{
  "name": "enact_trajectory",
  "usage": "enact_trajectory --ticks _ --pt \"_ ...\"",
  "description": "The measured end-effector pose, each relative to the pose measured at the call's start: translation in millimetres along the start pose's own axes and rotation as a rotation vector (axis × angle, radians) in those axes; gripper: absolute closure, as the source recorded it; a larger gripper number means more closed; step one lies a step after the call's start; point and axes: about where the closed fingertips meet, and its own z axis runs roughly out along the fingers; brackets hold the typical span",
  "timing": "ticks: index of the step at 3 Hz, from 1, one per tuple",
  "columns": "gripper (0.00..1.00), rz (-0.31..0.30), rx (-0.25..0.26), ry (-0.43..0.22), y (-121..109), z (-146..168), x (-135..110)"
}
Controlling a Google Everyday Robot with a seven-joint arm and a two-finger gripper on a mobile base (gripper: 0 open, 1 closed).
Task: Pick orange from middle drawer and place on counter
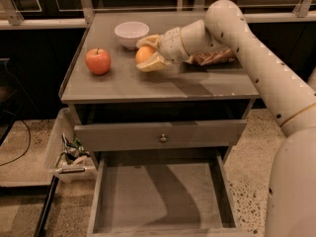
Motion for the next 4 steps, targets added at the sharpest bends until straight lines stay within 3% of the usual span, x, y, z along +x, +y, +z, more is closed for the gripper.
enact_trajectory --ticks 1,2,4 --pt "1.0 0.045 -0.011 -0.013 -0.8 13.6 6.2" --pt "0.83 0.048 -0.012 -0.014 -0.8 14.6 6.5" --pt "0.37 0.048 -0.012 -0.014 -0.8 14.7 6.5"
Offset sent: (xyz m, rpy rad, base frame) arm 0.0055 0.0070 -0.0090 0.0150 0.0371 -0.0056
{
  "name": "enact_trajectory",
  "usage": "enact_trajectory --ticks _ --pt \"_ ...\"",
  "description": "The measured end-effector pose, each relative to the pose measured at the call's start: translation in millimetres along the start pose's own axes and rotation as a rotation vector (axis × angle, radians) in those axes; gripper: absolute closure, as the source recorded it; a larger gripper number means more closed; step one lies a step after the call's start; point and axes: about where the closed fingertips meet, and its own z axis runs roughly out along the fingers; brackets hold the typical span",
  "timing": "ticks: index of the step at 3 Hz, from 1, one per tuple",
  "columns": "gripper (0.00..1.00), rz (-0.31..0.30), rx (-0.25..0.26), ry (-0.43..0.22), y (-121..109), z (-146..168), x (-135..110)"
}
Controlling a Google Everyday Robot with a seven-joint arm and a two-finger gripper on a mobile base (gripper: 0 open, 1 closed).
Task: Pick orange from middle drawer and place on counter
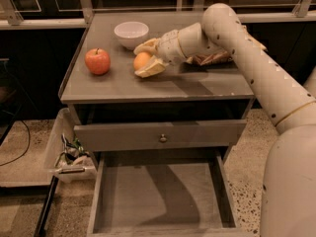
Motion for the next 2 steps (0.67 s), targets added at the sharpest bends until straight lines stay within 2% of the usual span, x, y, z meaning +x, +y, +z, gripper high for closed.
enact_trajectory --ticks 1,2 --pt "0.13 0.0 0.0 0.0 0.0 0.0 0.0" --pt "0.0 0.0 0.0 0.0 0.0 0.1 0.0"
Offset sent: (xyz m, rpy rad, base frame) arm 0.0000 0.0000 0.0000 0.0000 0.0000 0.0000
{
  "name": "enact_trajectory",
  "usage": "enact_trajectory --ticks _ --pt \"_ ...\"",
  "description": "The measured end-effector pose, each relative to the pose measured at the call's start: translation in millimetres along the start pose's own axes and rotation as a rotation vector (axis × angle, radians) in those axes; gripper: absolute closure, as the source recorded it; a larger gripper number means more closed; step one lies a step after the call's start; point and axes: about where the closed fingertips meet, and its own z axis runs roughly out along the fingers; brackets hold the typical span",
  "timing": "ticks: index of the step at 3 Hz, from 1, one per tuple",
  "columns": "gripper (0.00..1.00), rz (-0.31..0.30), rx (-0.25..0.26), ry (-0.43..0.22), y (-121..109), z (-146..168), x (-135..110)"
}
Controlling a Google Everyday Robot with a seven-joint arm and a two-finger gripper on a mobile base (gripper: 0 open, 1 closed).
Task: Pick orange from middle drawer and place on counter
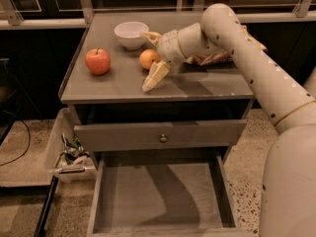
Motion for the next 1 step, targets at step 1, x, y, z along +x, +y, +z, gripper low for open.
enact_trajectory --ticks 1 --pt "0.0 0.0 0.0 0.0 0.0 0.0 0.0"
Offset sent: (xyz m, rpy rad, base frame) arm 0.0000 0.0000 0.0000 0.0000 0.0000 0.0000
